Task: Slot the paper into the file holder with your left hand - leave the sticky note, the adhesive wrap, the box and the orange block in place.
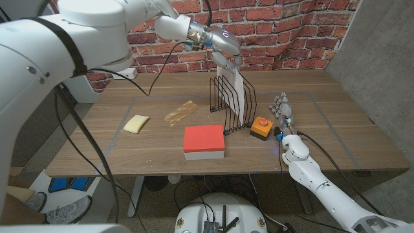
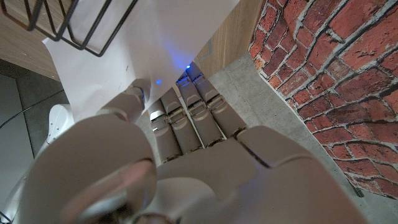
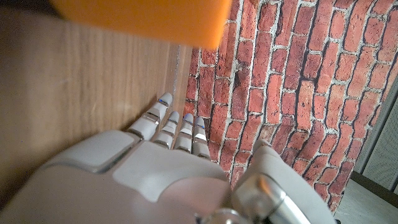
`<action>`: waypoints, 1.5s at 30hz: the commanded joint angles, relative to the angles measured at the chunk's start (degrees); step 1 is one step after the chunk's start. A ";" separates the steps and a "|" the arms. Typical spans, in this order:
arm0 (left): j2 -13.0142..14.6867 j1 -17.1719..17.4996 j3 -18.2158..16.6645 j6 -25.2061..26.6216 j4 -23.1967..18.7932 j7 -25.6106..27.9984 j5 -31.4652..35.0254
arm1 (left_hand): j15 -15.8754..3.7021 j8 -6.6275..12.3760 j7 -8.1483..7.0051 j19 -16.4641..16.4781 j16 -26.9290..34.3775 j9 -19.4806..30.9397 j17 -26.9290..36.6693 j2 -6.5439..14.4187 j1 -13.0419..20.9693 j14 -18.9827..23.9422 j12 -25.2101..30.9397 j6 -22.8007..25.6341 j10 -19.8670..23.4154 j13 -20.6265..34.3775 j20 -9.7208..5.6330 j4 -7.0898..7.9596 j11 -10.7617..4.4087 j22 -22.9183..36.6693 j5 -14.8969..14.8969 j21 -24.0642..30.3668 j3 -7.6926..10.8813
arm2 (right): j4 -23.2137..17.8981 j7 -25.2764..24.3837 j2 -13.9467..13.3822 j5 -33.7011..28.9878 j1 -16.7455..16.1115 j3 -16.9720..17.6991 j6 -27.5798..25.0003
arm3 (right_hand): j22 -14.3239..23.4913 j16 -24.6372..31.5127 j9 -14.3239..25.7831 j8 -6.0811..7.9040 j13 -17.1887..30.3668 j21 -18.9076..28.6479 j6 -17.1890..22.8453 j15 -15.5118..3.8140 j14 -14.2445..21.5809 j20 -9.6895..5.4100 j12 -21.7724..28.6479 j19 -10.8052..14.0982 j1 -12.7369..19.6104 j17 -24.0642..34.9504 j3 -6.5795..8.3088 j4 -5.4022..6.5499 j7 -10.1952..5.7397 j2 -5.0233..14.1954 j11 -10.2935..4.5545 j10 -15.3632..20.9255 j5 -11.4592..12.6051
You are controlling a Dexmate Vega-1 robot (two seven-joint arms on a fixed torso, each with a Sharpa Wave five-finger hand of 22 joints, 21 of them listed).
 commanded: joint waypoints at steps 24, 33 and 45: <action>1.41 -0.30 -0.45 -1.99 -3.90 13.47 14.39 | -5.72 0.45 -0.08 -0.40 0.21 0.15 0.18 0.48 0.42 0.57 0.08 0.62 0.23 0.09 -6.16 -0.01 -0.28 0.14 0.21 0.11 -0.27 | -0.05 0.25 0.00 0.16 -0.18 -0.21 -0.19 | 0.25 0.35 0.21 0.05 0.03 0.16 0.42 0.24 0.55 -0.16 0.33 0.63 -0.22 0.18 0.50 -0.14 -0.08 2.30 0.06 0.16 -0.28; 2.72 -0.05 -2.80 -1.71 -5.45 11.04 15.02 | -5.59 0.49 -0.08 -0.45 0.17 0.15 0.16 0.42 0.34 0.52 0.08 0.67 0.23 0.09 -6.17 0.03 -0.27 0.14 0.20 0.10 -0.32 | 0.16 0.62 -0.01 0.24 0.08 -0.33 -0.31 | 0.25 0.34 0.21 0.04 0.03 0.17 0.39 0.24 0.58 -0.11 0.32 0.67 -0.20 0.16 0.54 -0.15 -0.07 2.27 0.10 0.14 -0.27; 0.28 -0.61 -2.75 0.74 -0.62 7.99 14.00 | -5.62 0.50 -0.13 -0.49 0.15 0.14 0.16 0.39 0.36 0.48 0.05 0.62 0.18 0.09 -6.17 0.01 -0.29 0.14 0.20 0.09 -0.33 | 0.11 0.85 -0.12 0.34 0.24 -0.38 -0.54 | 0.25 0.29 0.21 0.05 0.03 0.17 0.41 0.13 0.52 -0.13 0.32 0.71 -0.23 0.16 0.57 -0.11 -0.03 2.24 0.12 0.16 -0.28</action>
